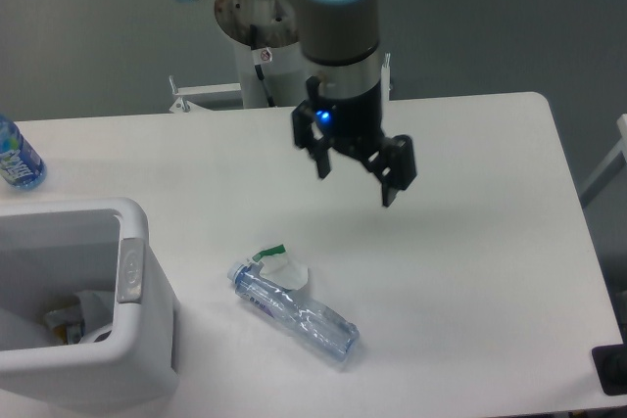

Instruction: Open the trash can

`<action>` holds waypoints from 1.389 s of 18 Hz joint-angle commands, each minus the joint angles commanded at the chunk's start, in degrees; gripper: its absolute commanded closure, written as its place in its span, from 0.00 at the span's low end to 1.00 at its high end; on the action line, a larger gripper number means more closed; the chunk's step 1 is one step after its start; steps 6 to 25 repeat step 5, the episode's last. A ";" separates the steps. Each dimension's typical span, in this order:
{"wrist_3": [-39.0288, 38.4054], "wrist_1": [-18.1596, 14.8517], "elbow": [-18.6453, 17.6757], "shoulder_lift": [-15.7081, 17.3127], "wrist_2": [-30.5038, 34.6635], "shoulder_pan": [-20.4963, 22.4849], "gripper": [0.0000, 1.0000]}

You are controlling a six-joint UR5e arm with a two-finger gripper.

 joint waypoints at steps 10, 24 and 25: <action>0.45 0.09 -1.24 1.06 -0.44 0.97 0.00; 0.45 0.09 -1.24 1.06 -0.44 0.97 0.00; 0.45 0.09 -1.24 1.06 -0.44 0.97 0.00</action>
